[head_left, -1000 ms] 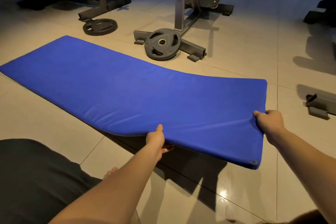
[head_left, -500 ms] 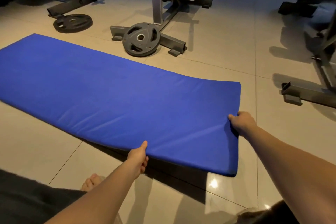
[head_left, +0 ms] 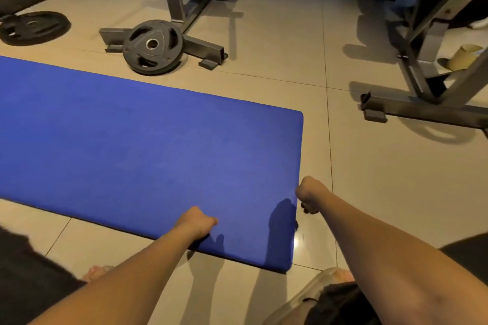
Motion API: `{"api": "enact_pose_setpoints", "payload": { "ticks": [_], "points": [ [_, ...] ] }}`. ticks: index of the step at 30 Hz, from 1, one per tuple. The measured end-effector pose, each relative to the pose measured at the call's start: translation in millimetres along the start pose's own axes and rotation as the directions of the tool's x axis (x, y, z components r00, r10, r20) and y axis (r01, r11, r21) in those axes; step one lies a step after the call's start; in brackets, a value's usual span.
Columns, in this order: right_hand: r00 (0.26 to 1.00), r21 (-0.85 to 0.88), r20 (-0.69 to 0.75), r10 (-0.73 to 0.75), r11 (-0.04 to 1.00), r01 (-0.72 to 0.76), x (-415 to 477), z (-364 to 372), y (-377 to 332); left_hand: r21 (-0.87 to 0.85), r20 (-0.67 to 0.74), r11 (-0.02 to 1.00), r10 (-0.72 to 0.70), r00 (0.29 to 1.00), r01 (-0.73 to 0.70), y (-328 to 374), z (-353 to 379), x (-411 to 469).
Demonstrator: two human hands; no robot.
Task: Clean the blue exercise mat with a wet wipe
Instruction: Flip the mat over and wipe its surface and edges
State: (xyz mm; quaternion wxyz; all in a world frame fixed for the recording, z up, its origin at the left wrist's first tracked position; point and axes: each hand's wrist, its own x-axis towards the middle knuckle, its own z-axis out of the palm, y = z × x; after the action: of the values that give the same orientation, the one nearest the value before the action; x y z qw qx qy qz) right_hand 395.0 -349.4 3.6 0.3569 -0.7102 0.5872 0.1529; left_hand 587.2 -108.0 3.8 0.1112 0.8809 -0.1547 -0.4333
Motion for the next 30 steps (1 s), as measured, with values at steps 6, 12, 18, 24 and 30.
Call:
{"api": "enact_pose_setpoints", "payload": {
  "ticks": [6,12,18,24,30],
  "points": [
    [0.992,0.24,-0.123,0.002,0.97,0.028,-3,-26,-12,0.302,0.016,0.921,0.253,0.967,-0.246,46,9,3],
    [0.991,0.067,-0.061,0.123,0.991,-0.119,-15,-8,2,0.558,0.13,0.756,0.328,0.936,-0.342,43,11,23],
    [0.913,0.177,-0.407,0.02,0.983,0.057,2,41,19,0.686,0.165,0.615,0.389,0.906,-0.389,54,17,62],
    [0.912,0.31,-0.409,0.016,0.943,0.123,24,89,37,0.782,0.18,0.504,0.381,0.907,-0.367,68,9,116],
    [0.911,0.194,-0.412,-0.002,0.977,0.09,31,106,51,0.804,0.193,0.482,0.344,0.919,-0.349,83,17,146]
  ]
}}
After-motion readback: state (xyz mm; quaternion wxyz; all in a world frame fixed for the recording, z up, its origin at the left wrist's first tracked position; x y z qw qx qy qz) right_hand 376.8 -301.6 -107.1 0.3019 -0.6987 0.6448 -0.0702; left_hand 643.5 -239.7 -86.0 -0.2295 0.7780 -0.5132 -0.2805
